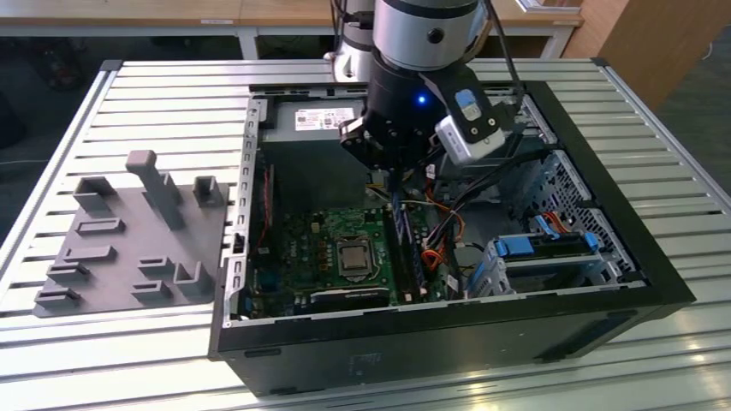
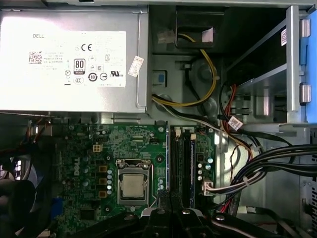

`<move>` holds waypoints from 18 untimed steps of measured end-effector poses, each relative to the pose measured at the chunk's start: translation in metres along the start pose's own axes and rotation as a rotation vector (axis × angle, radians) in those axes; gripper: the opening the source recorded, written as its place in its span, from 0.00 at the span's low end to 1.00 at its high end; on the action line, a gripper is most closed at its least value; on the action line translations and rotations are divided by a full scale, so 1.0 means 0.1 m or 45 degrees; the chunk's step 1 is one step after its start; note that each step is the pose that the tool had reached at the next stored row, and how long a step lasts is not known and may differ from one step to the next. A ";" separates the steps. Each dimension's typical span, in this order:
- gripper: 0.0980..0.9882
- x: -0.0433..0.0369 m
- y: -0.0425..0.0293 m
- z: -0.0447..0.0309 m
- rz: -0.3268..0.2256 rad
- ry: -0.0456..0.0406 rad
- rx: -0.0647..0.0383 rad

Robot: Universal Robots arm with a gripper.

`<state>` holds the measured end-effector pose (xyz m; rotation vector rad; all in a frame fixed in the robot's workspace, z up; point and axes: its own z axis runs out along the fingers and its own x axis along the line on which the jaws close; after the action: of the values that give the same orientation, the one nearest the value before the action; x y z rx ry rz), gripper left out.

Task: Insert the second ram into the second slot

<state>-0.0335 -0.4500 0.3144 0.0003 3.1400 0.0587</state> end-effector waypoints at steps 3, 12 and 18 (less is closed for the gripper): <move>0.02 0.000 -0.007 0.037 0.000 0.000 0.000; 0.02 0.000 -0.047 0.098 0.000 0.000 0.001; 0.02 0.000 -0.071 0.137 0.000 0.000 0.001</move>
<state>-0.0335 -0.4566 0.3004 0.0003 3.1400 0.0578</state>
